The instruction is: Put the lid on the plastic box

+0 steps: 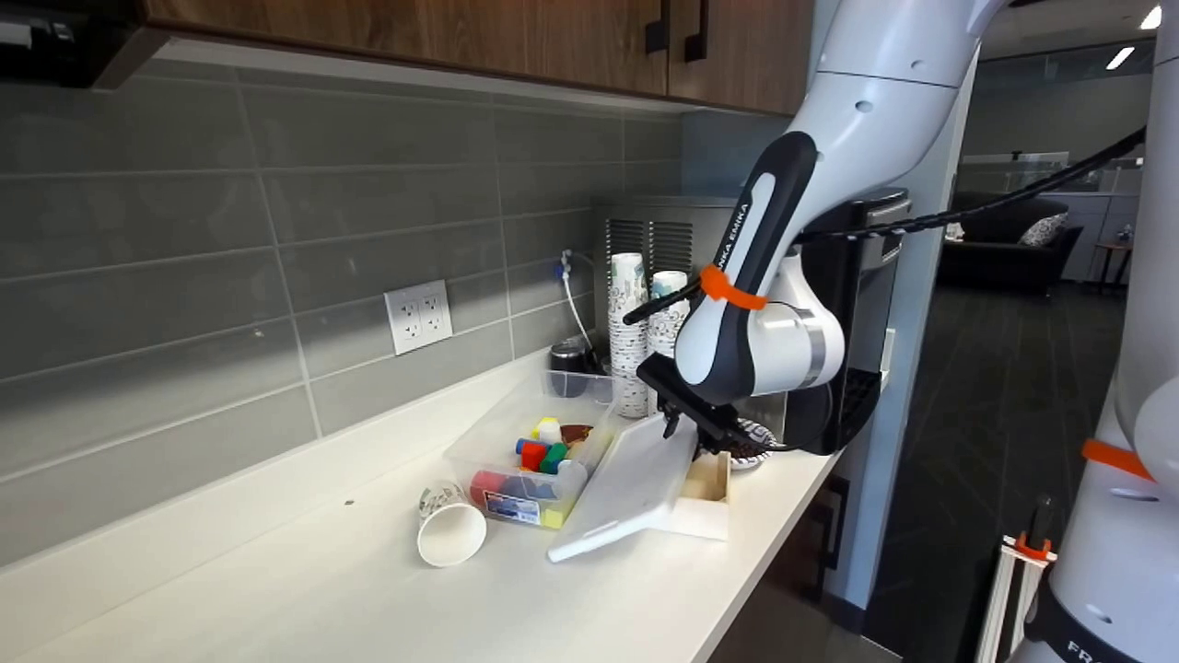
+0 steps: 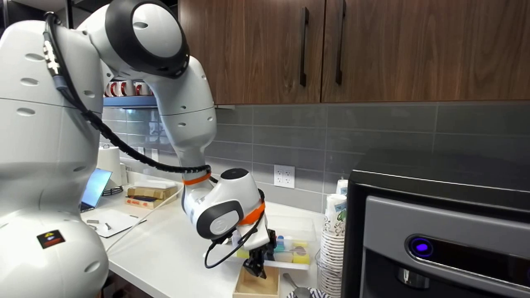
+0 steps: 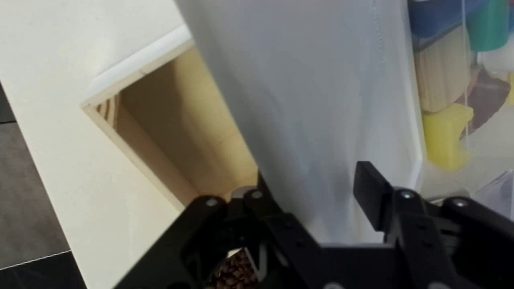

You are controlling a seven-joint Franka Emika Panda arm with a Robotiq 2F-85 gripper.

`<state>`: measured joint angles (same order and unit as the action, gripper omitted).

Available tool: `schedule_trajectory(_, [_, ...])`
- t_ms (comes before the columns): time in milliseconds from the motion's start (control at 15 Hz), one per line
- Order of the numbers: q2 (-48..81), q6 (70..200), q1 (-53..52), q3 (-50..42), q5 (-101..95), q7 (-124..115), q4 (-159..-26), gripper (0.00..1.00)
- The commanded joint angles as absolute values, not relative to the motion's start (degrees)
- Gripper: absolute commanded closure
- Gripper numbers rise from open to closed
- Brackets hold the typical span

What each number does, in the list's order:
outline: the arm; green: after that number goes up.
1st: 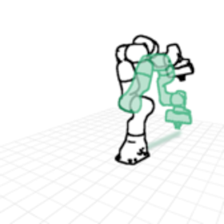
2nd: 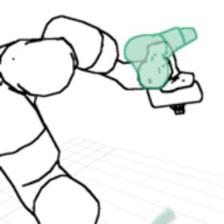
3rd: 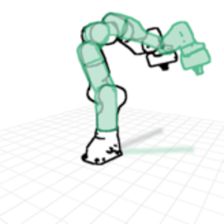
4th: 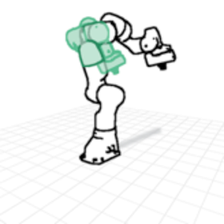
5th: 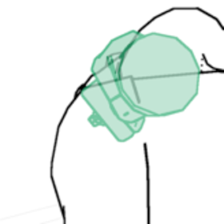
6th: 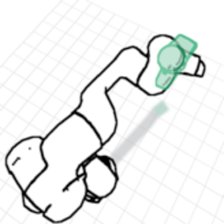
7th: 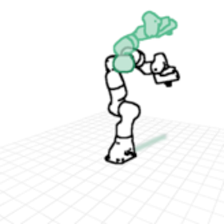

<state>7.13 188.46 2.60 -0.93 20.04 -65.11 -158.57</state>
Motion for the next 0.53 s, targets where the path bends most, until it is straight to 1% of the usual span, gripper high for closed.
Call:
schedule_trajectory(0, [7.1, 191.3, 0.2, -1.8, 25.1, -61.6, -158.5, 0.77])
schedule_trajectory(200, [6.7, 191.7, -2.4, -2.4, 31.8, -56.3, -158.2, 0.99])
schedule_trajectory(333, [6.5, 193.0, -5.2, -2.7, 39.6, -50.3, -157.9, 1.0])
schedule_trajectory(400, [6.2, 193.9, -6.6, -2.4, 44.1, -47.0, -157.8, 0.97])
schedule_trajectory(467, [5.9, 195.0, -7.8, -1.9, 48.7, -43.6, -157.7, 0.98])
